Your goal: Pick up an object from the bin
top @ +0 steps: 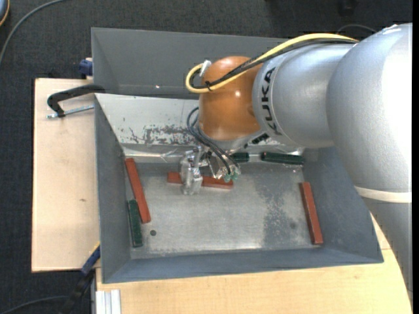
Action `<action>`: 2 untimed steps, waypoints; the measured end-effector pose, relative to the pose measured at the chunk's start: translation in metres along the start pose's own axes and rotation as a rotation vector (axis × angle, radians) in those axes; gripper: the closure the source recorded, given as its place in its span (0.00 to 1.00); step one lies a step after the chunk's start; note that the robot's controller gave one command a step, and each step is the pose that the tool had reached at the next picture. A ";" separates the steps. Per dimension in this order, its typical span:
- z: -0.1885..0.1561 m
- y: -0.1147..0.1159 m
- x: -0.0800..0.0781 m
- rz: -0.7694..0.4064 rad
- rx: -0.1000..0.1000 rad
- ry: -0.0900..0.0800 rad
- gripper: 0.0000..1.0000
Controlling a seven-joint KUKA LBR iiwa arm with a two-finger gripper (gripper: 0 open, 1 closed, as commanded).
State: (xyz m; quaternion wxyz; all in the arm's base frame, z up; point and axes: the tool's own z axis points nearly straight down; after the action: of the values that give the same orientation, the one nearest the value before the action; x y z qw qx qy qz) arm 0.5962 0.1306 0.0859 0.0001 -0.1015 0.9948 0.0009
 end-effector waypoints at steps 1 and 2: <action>0.000 0.000 0.000 0.000 0.000 0.000 0.00; 0.015 -0.002 -0.002 0.104 0.000 0.001 0.00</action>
Offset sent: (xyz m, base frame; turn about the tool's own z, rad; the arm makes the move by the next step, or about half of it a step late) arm 0.0000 0.0000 0.0000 0.0000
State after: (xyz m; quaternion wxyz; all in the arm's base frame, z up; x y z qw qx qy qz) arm 0.5981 0.1290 0.0708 -0.0004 -0.0498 0.9988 0.0008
